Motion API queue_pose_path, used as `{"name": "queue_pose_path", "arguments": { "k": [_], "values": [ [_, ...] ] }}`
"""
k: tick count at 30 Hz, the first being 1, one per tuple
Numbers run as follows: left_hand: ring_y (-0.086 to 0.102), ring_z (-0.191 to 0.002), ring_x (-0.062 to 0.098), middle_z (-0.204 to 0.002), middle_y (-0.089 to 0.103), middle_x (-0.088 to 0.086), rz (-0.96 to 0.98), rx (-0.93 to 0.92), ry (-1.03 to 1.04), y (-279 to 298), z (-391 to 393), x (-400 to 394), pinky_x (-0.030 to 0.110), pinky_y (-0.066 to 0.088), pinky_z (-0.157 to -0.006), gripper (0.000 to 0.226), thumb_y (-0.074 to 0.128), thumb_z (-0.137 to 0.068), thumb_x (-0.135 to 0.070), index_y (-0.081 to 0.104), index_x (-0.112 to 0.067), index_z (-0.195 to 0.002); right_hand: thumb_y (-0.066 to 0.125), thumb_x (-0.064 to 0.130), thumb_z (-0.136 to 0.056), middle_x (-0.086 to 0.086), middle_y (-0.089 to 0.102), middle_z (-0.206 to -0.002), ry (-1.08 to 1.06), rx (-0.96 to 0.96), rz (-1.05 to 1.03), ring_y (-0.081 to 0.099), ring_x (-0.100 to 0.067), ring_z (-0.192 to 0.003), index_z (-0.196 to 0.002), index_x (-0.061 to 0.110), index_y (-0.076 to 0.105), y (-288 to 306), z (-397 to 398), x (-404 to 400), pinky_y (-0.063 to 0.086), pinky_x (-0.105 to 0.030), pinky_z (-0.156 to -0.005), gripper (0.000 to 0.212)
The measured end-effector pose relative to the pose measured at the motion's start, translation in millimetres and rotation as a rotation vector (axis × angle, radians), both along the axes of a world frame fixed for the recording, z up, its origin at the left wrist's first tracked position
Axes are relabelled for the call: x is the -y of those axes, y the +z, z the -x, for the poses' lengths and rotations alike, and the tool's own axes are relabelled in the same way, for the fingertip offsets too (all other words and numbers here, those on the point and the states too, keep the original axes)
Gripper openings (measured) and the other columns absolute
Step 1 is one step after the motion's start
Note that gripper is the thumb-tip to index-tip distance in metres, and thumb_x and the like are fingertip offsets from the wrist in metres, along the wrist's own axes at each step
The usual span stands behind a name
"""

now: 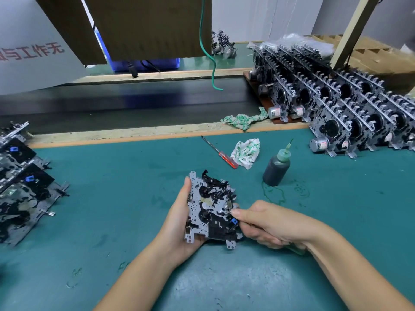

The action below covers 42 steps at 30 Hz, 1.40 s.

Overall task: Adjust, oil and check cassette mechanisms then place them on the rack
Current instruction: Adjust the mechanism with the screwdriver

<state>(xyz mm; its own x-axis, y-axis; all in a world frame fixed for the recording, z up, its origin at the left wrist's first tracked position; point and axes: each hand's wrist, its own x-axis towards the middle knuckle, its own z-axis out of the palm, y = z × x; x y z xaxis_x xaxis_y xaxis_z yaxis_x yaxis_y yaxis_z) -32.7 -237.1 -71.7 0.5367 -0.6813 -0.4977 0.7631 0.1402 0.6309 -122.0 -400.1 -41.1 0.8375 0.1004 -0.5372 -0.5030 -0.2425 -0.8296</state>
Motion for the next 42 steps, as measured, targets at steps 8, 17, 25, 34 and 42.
{"name": "queue_pose_path", "arguments": {
  "k": [8, 17, 25, 34, 42],
  "values": [
    [0.070, -0.094, 0.026, -0.110, 0.070, 0.016, -0.001, 0.005, 0.024, 0.7, 1.6, 1.4, 0.034, 0.054, -0.074, 0.066, 0.034, -0.091, -0.062, 0.071, -0.009, -0.104, 0.037, 0.041, -0.100, 0.001, 0.025, -0.032, 0.088, -0.030, 0.023, 0.016, -0.009, -0.027, -0.045, 0.019, 0.035, 0.5, -3.2, 3.2, 0.016, -0.015, -0.035, 0.059],
    [0.068, -0.099, 0.028, -0.113, 0.068, 0.018, 0.024, -0.005, -0.017, 0.5, 1.5, -1.3, 0.037, 0.054, -0.079, 0.072, 0.029, -0.090, -0.064, 0.072, -0.008, -0.107, 0.038, 0.041, -0.100, 0.002, 0.024, -0.029, 0.107, 0.004, -0.013, 0.017, -0.008, -0.026, -0.035, 0.022, 0.041, 0.0, -4.2, 4.6, 0.019, -0.014, -0.034, 0.068],
    [0.050, -0.119, 0.050, -0.132, 0.049, 0.033, 0.228, -0.164, 0.037, 7.1, 1.0, -12.1, 0.051, 0.035, -0.107, 0.095, 0.044, -0.075, -0.074, 0.059, 0.009, -0.119, 0.038, 0.033, -0.100, -0.001, 0.029, -0.030, -0.241, 0.232, -0.103, 0.053, -0.002, -0.038, -0.064, 0.008, 0.053, -9.6, 3.3, 8.7, 0.025, -0.012, -0.031, 0.046],
    [0.047, -0.123, 0.050, -0.138, 0.046, 0.028, 0.320, -0.164, -0.087, 6.8, 0.8, -15.6, 0.052, 0.038, -0.106, 0.099, 0.046, -0.070, -0.078, 0.057, 0.003, -0.126, 0.048, 0.039, -0.095, 0.007, 0.066, -0.079, -0.326, 0.508, 1.192, 0.062, -0.019, -0.079, -0.089, 0.028, 0.066, -10.5, 5.6, -6.4, 0.043, -0.031, -0.062, 0.022],
    [0.070, -0.093, 0.020, -0.102, 0.073, 0.006, -0.080, 0.183, -0.453, 17.9, -7.6, -22.8, 0.028, 0.056, -0.075, 0.064, 0.047, -0.075, -0.074, 0.078, -0.022, -0.094, 0.087, 0.040, -0.058, 0.006, 0.069, -0.091, 0.215, 0.892, 1.342, 0.066, -0.016, -0.086, -0.102, 0.016, 0.071, -9.9, 27.7, 8.1, 0.041, -0.033, -0.096, 0.053]
  ]
}}
